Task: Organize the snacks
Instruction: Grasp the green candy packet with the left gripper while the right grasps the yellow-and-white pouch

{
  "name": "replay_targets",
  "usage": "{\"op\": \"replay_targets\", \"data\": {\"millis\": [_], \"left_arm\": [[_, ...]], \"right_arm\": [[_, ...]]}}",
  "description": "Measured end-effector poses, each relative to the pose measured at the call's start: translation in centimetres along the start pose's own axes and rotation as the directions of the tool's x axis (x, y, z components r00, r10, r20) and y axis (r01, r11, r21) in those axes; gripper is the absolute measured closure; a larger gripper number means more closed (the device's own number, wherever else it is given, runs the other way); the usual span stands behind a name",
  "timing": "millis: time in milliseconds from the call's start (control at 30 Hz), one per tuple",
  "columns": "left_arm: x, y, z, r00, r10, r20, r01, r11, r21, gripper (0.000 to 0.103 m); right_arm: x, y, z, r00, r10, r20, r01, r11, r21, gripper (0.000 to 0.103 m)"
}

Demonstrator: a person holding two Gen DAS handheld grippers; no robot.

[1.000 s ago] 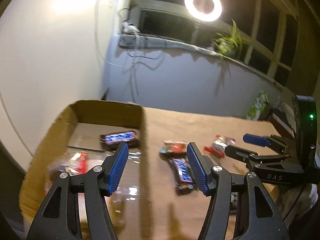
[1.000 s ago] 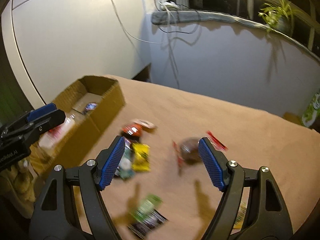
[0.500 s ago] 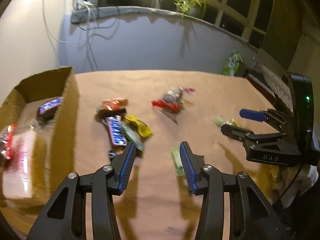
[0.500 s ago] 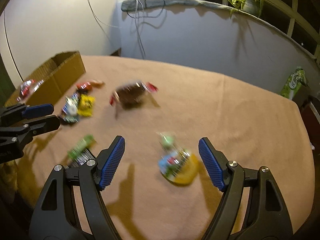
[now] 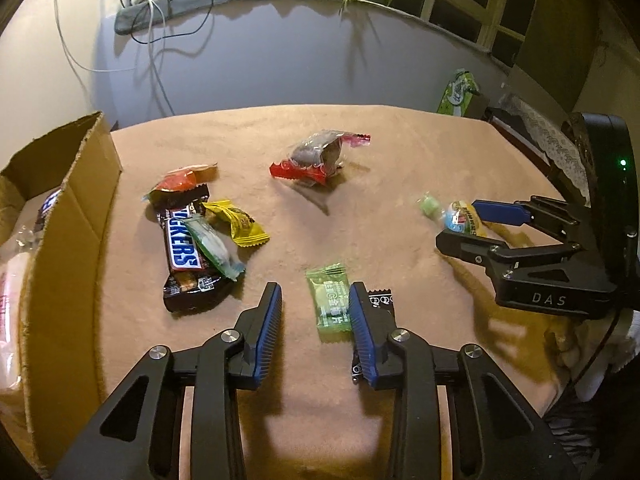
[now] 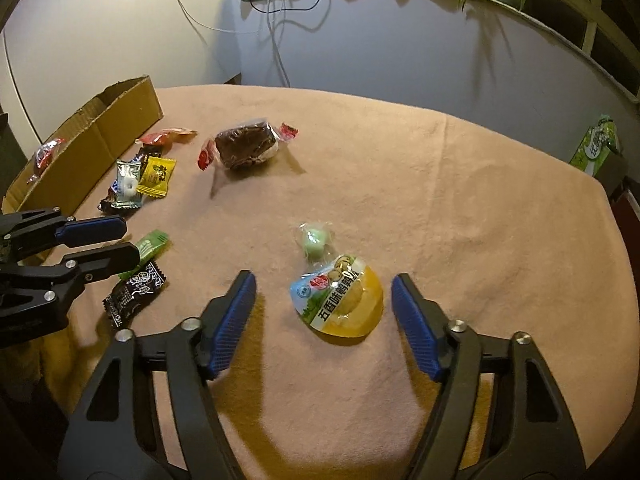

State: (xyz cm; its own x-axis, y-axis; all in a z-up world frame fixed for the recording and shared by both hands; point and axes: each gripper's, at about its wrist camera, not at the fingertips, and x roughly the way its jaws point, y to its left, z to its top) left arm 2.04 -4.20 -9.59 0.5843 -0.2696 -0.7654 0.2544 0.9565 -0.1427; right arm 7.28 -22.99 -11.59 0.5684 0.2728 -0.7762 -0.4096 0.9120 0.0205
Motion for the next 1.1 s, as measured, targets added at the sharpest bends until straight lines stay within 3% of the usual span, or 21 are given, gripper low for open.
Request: {"op": "replay_targets", "data": {"millis": [500, 633, 767, 800, 1100], "left_arm": [[0.4, -0.9, 0.1, 1.0, -0.011, -0.005, 0.011, 1.0, 0.024, 0.07], [0.8, -1.6, -0.2, 1.0, 0.015, -0.013, -0.014, 0.998, 0.058, 0.07], [0.9, -2.3, -0.3, 0.999, 0.03, -0.011, -0.029, 0.996, 0.088, 0.082], [0.9, -2.3, -0.3, 0.999, 0.033, -0.009, -0.032, 0.995, 0.09, 0.083], [0.5, -2.0, -0.4, 0.999, 0.043, 0.012, -0.044, 0.996, 0.072, 0.087]], "right_arm": [[0.6, 0.3, 0.2, 1.0, -0.017, -0.014, 0.017, 1.0, -0.009, 0.041], [0.5, 0.3, 0.2, 1.0, -0.017, -0.014, 0.017, 1.0, -0.009, 0.045], [0.5, 0.3, 0.2, 1.0, -0.021, -0.013, 0.021, 1.0, -0.009, 0.05], [0.5, 0.3, 0.2, 1.0, -0.023, -0.013, 0.022, 1.0, -0.008, 0.056], [0.4, 0.2, 0.1, 1.0, -0.014, 0.001, 0.014, 1.0, 0.012, 0.06]]}}
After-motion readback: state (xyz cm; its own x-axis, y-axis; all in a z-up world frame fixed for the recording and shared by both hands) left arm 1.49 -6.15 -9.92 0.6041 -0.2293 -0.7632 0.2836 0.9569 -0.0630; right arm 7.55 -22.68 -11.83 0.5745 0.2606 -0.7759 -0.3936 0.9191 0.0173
